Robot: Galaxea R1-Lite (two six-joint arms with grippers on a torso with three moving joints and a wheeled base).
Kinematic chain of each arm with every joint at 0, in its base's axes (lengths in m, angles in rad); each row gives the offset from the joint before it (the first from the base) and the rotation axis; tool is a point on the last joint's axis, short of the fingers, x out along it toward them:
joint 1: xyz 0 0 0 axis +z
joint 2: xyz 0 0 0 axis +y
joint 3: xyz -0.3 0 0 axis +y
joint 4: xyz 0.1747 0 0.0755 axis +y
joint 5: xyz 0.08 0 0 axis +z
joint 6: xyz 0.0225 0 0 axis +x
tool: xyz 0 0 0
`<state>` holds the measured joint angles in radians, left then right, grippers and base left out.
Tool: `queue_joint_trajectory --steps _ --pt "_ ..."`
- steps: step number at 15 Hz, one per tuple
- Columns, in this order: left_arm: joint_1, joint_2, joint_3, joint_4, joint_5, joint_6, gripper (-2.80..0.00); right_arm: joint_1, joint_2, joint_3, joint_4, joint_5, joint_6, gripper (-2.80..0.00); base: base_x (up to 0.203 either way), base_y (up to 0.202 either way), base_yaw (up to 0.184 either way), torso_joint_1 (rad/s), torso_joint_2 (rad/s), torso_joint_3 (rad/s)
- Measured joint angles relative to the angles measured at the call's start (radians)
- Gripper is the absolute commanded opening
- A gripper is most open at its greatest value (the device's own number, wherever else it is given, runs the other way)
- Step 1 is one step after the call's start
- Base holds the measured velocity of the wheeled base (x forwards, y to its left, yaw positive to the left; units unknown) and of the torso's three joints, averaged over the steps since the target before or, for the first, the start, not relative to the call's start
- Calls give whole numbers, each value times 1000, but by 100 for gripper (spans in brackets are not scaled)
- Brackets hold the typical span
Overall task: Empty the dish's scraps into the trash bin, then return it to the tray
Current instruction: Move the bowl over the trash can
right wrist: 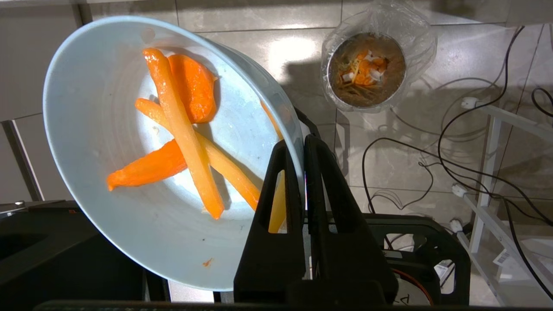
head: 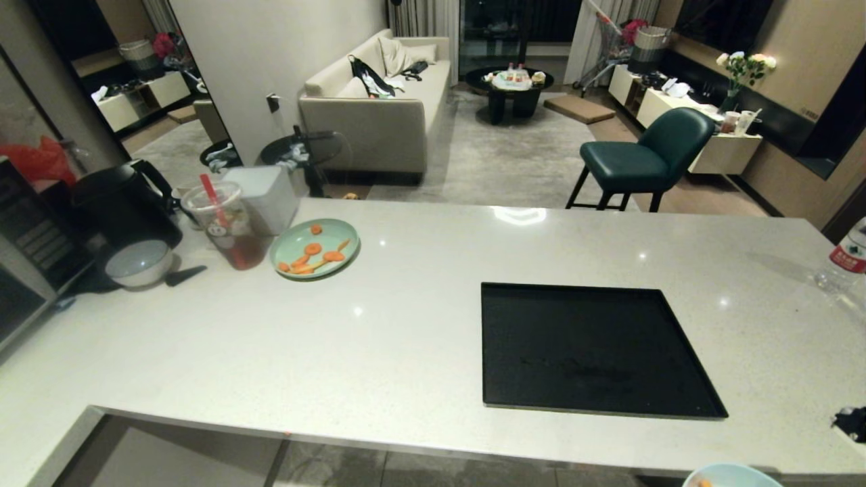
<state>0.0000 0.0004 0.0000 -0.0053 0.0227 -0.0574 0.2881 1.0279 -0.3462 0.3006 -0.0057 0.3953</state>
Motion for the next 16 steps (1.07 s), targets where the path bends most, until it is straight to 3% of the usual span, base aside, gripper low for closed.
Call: queue_joint_trajectory --steps 4,16 --pt "0 0 0 0 0 0 -280 0 2 1 -2 0 -1 -280 -13 0 1 2 -1 0" --pt "0 0 0 0 0 0 -280 0 4 6 1 1 1 -280 -191 0 0 0 3 2"
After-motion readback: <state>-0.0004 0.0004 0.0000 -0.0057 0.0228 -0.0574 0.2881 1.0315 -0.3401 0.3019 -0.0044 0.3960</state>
